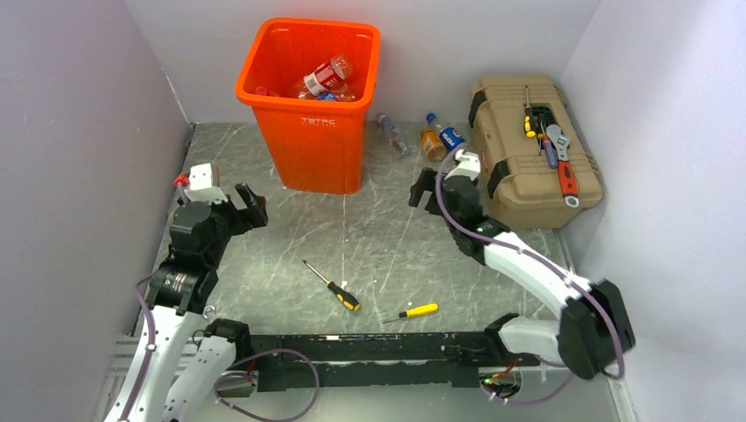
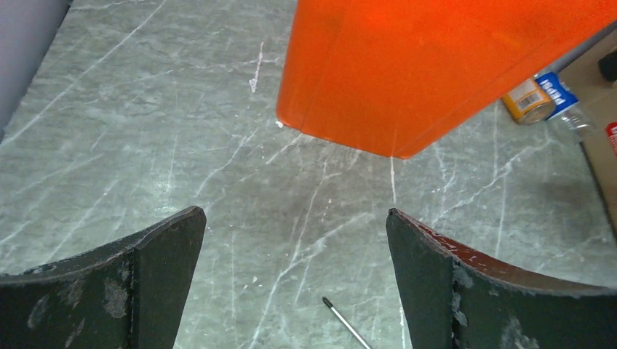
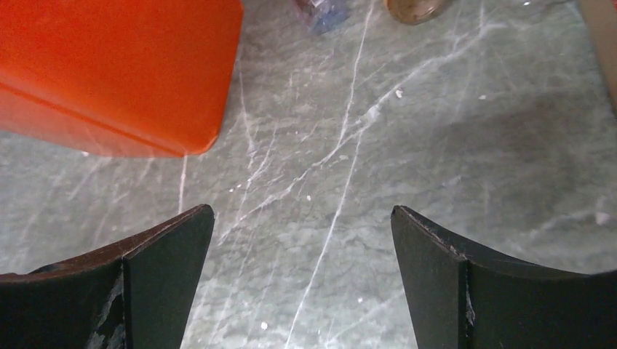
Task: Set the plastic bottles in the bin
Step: Move the plastic bottle to the center of the board.
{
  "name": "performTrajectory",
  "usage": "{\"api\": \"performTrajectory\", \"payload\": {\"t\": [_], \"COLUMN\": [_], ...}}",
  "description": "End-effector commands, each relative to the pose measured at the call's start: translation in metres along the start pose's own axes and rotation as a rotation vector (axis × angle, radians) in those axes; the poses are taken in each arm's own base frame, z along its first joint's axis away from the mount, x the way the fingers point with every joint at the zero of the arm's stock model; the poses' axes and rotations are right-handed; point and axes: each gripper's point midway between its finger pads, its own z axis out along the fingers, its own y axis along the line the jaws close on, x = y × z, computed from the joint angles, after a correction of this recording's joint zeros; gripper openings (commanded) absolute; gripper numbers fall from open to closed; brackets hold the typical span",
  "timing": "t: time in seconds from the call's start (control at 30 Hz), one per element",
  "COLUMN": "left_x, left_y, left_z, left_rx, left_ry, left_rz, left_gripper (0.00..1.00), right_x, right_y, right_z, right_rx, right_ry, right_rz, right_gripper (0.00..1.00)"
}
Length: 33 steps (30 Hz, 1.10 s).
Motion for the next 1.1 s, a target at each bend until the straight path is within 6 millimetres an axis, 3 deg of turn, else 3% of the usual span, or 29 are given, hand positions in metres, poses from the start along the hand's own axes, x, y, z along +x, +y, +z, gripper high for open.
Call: {"api": "performTrajectory", "payload": {"t": [0.0, 0.1, 0.33, 0.5, 0.63, 0.8, 1.07], "left_x": [-0.011, -0.007, 0.001, 0.002, 0.007, 0.011, 0.012], "left_y": [-0.016, -0.027, -0.028, -0.029, -0.034, -0.036, -0.039], "left_z": [-0.003, -0.003, -0.003, -0.003, 0.000, 0.002, 0.006], "left_rx": [0.080, 0.135, 0.148, 0.151, 0.172, 0.182, 0.200], "left_ry": [-0.052, -0.012, 0.015, 0.024, 0.052, 0.070, 0.081], "left_rz": [-0.105, -0.114, -0.112, -0.102, -0.104, -0.102, -0.105], "left_gripper": [0.99, 0.99, 0.99, 0.99, 0.99, 1.00, 0.99], "right_x": [-0.022, -0.029, -0.058, -0.068, -0.065, -0.055, -0.021], "right_y": [0.026, 0.013, -0.024, -0.044, -0.055, -0.075, -0.079], "right_z": [0.045, 0.081, 0.159, 0.208, 0.241, 0.266, 0.281], "right_rx": [-0.040, 0.058, 0.248, 0.250, 0.259, 0.267, 0.229], "right_ry": [-0.084, -0.096, -0.125, -0.096, -0.046, 0.026, 0.124], "right_rz": [-0.039, -0.071, -0.221, -0.203, -0.237, -0.241, -0.215], "right_gripper": [0.97, 0.97, 0.98, 0.98, 0.97, 0.96, 0.95]}}
